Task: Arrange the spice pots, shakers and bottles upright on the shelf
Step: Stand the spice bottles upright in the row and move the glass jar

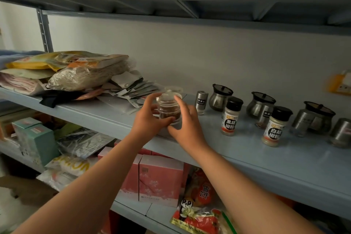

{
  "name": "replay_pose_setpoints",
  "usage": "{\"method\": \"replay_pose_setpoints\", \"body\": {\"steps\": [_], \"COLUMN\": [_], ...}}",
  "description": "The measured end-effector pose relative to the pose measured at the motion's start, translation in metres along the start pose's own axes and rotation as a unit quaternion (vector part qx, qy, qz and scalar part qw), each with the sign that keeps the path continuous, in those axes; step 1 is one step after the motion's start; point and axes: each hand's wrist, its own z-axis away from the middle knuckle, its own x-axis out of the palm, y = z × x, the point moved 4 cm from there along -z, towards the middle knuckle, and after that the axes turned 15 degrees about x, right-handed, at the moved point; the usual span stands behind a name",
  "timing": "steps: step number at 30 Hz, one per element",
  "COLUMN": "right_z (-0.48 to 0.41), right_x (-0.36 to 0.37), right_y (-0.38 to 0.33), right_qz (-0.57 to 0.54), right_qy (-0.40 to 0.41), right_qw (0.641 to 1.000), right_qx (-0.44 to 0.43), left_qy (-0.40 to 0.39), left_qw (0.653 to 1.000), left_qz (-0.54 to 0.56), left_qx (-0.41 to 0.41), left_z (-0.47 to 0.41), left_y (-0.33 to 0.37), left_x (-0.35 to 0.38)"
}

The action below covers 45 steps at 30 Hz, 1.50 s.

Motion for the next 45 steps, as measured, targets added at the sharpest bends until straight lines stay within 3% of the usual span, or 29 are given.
{"method": "replay_pose_setpoints", "body": {"steps": [16,29,38,45], "right_z": [0.055,0.100,0.116,0.109], "right_x": [-0.100,-0.214,-0.274,-0.294], "right_y": [0.032,0.083,0.125,0.163], "right_qz": [0.003,0.019,0.021,0.000], "right_qy": [0.147,0.235,0.277,0.261], "right_qw": [0.989,0.971,0.957,0.954], "right_qx": [-0.008,0.028,0.079,0.150], "left_qy": [-0.108,-0.163,-0.191,-0.229], "left_qw": [0.981,0.957,0.951,0.952], "left_qz": [0.151,0.230,0.236,0.202], "left_qx": [0.053,0.066,0.066,0.034], "left_z": [0.015,0.033,0.048,0.052], "left_y": [0.073,0.137,0.169,0.166], "left_x": [0.074,0.187,0.262,0.314]}}
